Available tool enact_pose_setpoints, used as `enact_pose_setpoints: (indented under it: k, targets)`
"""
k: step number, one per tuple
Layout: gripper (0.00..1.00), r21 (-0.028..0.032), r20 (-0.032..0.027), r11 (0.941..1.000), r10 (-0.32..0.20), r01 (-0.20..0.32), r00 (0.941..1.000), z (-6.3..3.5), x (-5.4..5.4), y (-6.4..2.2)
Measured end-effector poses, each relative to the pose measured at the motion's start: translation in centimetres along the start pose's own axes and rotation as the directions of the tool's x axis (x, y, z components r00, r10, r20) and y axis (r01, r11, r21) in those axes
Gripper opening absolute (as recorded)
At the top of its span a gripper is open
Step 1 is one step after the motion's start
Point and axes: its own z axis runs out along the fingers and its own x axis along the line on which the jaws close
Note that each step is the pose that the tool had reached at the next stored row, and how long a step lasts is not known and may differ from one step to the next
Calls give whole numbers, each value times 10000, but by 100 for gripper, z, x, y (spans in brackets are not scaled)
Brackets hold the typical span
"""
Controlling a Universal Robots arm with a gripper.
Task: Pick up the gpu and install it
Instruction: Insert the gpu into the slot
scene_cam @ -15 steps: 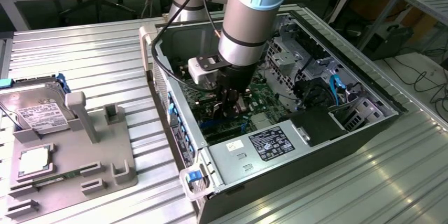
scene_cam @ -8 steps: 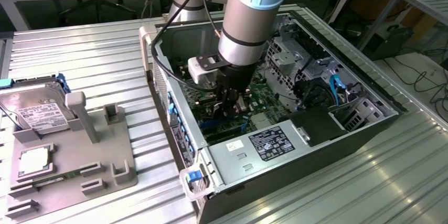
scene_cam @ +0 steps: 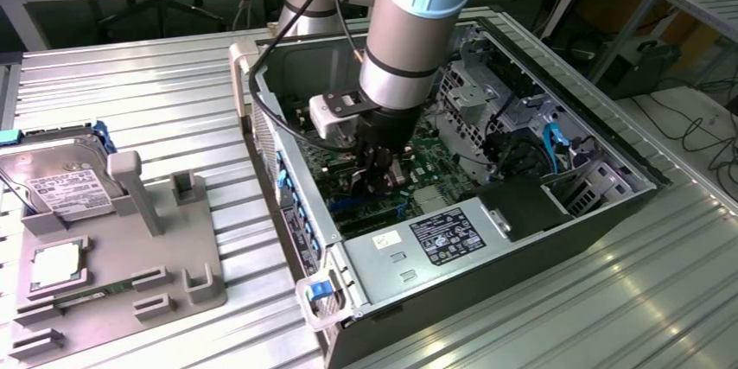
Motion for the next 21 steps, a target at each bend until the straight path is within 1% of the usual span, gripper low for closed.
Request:
enact_pose_setpoints:
  k: [10, 13, 21]
  targets:
    - [28, 0, 1, 10000, 0, 0, 10000, 46, 0, 1]
    - [28, -1, 11, 10000, 0, 0, 10000, 50, 0, 1]
    - [28, 0, 13, 10000, 0, 0, 10000, 51, 0, 1]
